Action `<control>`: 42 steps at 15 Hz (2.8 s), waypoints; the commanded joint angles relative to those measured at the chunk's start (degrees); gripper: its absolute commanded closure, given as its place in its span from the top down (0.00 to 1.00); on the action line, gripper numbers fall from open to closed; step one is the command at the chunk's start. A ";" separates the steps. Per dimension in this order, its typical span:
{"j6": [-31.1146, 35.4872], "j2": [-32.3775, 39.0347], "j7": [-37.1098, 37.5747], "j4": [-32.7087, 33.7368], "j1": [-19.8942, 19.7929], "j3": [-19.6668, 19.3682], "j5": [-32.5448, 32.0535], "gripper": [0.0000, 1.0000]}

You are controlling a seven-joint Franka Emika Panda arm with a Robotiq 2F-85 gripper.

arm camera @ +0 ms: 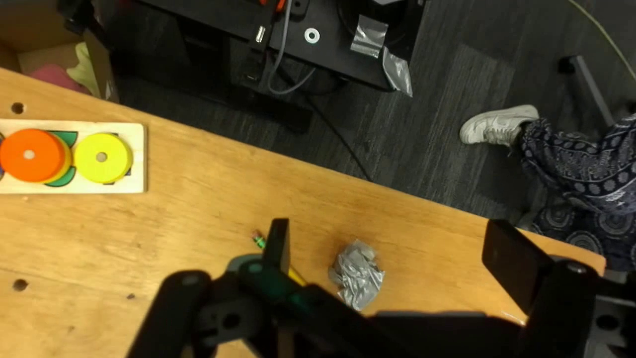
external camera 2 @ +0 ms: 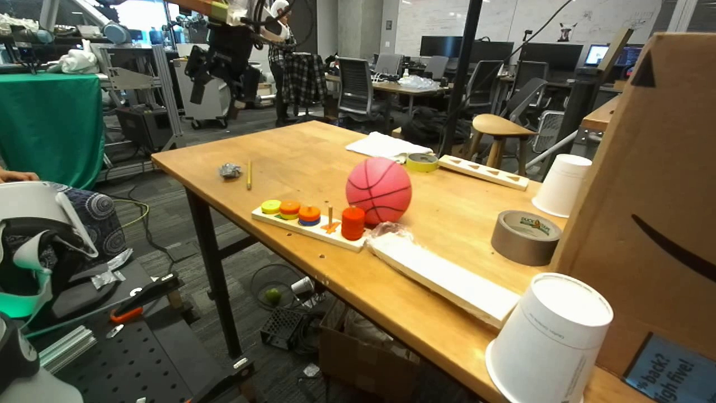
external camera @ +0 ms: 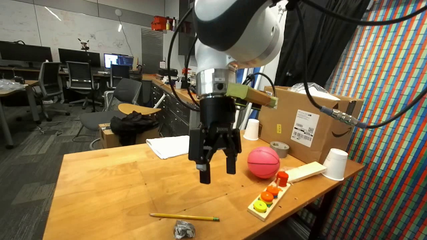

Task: Move the gray tape and the basketball to the right, respectively

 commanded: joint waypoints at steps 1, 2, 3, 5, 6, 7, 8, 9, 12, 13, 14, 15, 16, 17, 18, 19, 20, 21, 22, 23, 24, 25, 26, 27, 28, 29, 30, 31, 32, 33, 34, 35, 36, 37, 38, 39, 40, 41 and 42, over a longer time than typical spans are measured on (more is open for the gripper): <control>-1.17 4.00 -3.95 1.18 -2.12 -1.61 2.01 1.00; -1.40 5.02 -4.86 1.31 -2.75 -2.10 2.16 1.00; -1.29 6.25 -5.85 1.63 -3.37 -2.51 2.51 1.00; -1.22 8.26 -7.63 1.96 -4.56 -3.29 3.11 1.00; -0.99 9.46 -8.24 2.24 -5.09 -3.62 2.92 1.00; -0.70 10.46 -8.63 2.40 -5.58 -3.92 2.24 1.00; -0.87 11.16 -9.00 2.56 -6.14 -4.32 1.06 1.00; -0.63 12.03 -9.36 2.77 -6.65 -4.74 -0.02 1.00; 0.74 13.67 -10.22 3.46 -8.07 -6.04 -4.30 1.00; 1.19 14.16 -10.25 3.88 -8.53 -6.52 -5.91 1.00; 1.43 14.41 -10.12 4.28 -8.96 -6.92 -7.36 1.00; 1.95 14.65 -10.01 4.60 -9.29 -7.19 -8.45 1.00; 2.48 14.88 -9.92 4.86 -9.60 -7.41 -9.32 1.00; 2.76 14.91 -9.85 5.01 -9.83 -7.53 -10.04 1.00; 3.06 15.14 -9.62 5.23 -9.99 -7.65 -10.77 1.00; 3.42 15.34 -9.40 5.48 -10.11 -7.72 -11.48 1.00; 3.61 15.29 -9.32 5.60 -10.27 -7.83 -12.00 1.00; 4.04 15.39 -9.23 5.65 -10.35 -7.92 -12.68 1.00; 4.30 15.47 -9.02 5.77 -10.44 -8.08 -13.58 1.00; 4.53 15.52 -8.68 5.93 -10.57 -8.25 -14.49 1.00; 4.79 15.74 -8.10 6.24 -10.75 -8.59 -15.51 1.00; 4.85 15.87 -7.92 6.56 -11.04 -8.93 -16.16 1.00; 4.96 15.95 -7.49 6.85 -11.30 -9.33 -16.74 1.00; 5.21 16.25 -6.90 7.37 -11.64 -9.84 -17.08 1.00; 5.46 16.50 -6.18 7.84 -11.97 -10.31 -17.49 1.00; 5.66 16.73 -5.77 8.27 -12.42 -10.71 -17.36 1.00; 5.82 17.21 -5.36 8.83 -12.92 -11.09 -16.68 1.00; 5.73 17.73 -5.03 9.38 -13.53 -11.42 -15.56 1.00; 5.56 18.25 -5.17 9.92 -14.15 -11.65 -14.56 1.00; 5.51 18.88 -5.43 10.38 -14.80 -11.79 -13.11 1.00; 5.80 19.48 -5.42 10.71 -15.42 -11.90 -11.57 1.00; 6.00 19.99 -5.29 10.97 -15.93 -12.03 -10.32 1.00; 6.48 20.58 -5.18 11.09 -16.29 -12.09 -9.44 1.00; 6.98 21.04 -5.01 11.18 -16.54 -12.18 -8.98 1.00; 7.53 21.39 -4.56 11.13 -16.57 -12.36 -9.55 1.00; 8.00 21.66 -4.19 11.05 -16.53 -12.57 -10.60 1.00; 8.35 21.68 -3.48 10.98 -16.32 -12.96 -12.32 1.00; 8.99 21.16 -1.93 10.57 -15.77 -13.66 -15.45 1.00; 10.09 20.31 -0.17 9.94 -15.36 -14.34 -18.82 1.00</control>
